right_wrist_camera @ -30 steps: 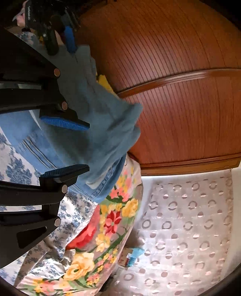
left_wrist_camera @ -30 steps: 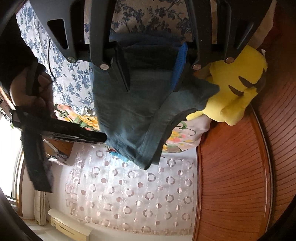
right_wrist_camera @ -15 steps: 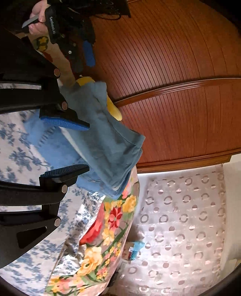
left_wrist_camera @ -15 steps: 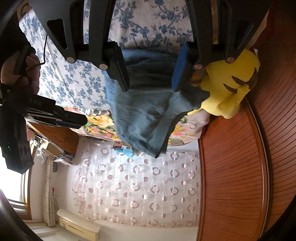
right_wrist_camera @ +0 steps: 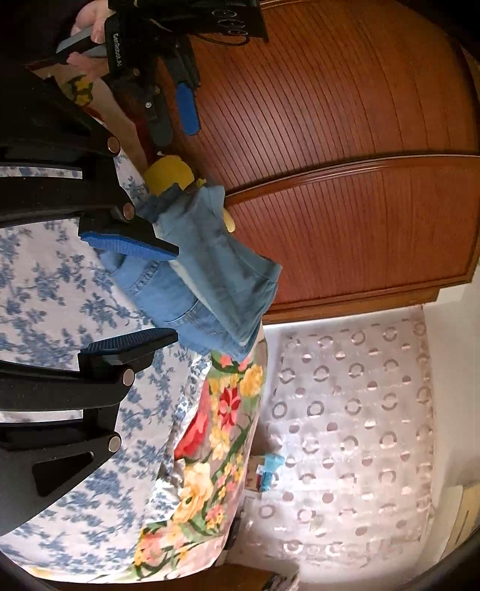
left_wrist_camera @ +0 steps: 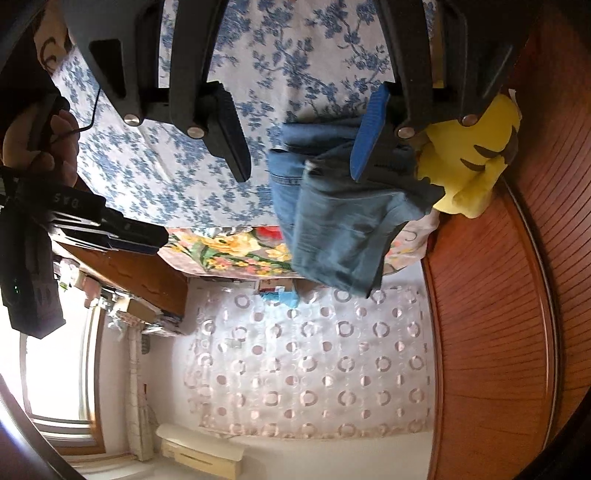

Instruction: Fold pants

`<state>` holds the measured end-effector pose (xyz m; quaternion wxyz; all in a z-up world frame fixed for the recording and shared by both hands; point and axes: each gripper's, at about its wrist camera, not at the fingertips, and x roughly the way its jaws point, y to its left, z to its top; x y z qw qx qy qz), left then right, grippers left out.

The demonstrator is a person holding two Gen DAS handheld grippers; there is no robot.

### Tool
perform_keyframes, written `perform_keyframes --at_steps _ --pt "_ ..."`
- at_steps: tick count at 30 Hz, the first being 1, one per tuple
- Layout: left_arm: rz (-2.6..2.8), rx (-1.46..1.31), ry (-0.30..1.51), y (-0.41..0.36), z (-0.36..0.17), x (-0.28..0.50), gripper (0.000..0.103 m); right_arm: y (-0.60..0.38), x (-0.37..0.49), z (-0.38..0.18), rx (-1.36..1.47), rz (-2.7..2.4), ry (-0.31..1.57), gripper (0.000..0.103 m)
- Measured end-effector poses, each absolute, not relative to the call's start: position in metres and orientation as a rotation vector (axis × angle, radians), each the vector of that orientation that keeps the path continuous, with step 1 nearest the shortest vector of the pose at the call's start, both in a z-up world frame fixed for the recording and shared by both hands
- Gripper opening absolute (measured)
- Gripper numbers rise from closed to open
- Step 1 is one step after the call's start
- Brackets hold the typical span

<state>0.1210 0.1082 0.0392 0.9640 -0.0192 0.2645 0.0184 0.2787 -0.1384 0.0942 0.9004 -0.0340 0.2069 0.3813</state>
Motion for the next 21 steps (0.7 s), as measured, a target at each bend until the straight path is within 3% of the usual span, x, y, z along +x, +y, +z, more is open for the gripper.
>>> perform_keyframes --at_steps 11,17,21 --pt "-0.022 -0.018 0.481 0.074 0.05 0.084 0.057 -0.171 0.208 0.095 -0.047 0.671 0.395 0.039" --pt "-0.076 -0.019 0.479 0.054 0.053 0.074 0.027 -0.184 0.171 0.097 -0.033 0.582 0.394 0.039" --pt "-0.104 -0.016 0.474 0.04 0.057 0.067 0.026 -0.191 0.144 0.102 -0.018 0.532 0.383 0.039"
